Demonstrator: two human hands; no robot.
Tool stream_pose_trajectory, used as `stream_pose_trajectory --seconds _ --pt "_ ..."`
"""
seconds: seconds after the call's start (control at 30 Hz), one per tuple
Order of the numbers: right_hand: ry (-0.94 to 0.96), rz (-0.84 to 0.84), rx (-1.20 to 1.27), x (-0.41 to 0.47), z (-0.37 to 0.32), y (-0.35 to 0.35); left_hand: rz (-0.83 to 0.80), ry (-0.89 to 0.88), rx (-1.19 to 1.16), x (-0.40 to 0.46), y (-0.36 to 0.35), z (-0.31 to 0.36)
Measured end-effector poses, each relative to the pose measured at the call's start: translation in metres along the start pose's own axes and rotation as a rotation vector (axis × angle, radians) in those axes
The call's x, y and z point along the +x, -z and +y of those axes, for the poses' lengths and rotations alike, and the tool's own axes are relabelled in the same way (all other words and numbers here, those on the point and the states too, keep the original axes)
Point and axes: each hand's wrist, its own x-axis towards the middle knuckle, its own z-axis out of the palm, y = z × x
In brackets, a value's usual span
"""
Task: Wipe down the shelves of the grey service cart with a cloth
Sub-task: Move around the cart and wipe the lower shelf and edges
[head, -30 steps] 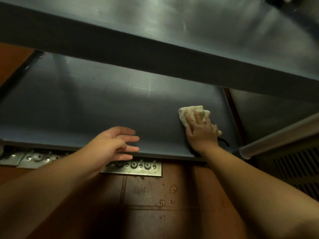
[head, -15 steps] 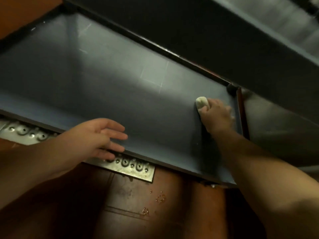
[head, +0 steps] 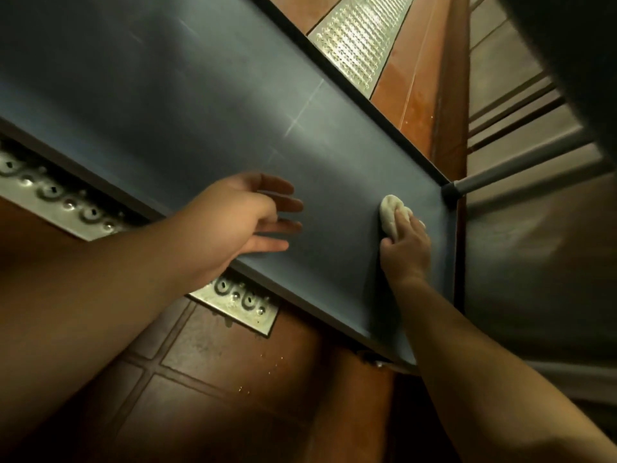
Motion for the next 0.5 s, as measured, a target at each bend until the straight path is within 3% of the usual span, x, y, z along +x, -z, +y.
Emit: stream_pose_trajectory --seconds 0.27,0.5 --pt "0.004 0.139 -0.067 0.058 0.028 0.014 0.003 0.034 -0.031 0.004 0.004 -0.014" --pt "-0.374 -0.032 -0.041 0.097 0.051 0.012 0.026 0.064 -0.008 0.013 0.0 -0.021"
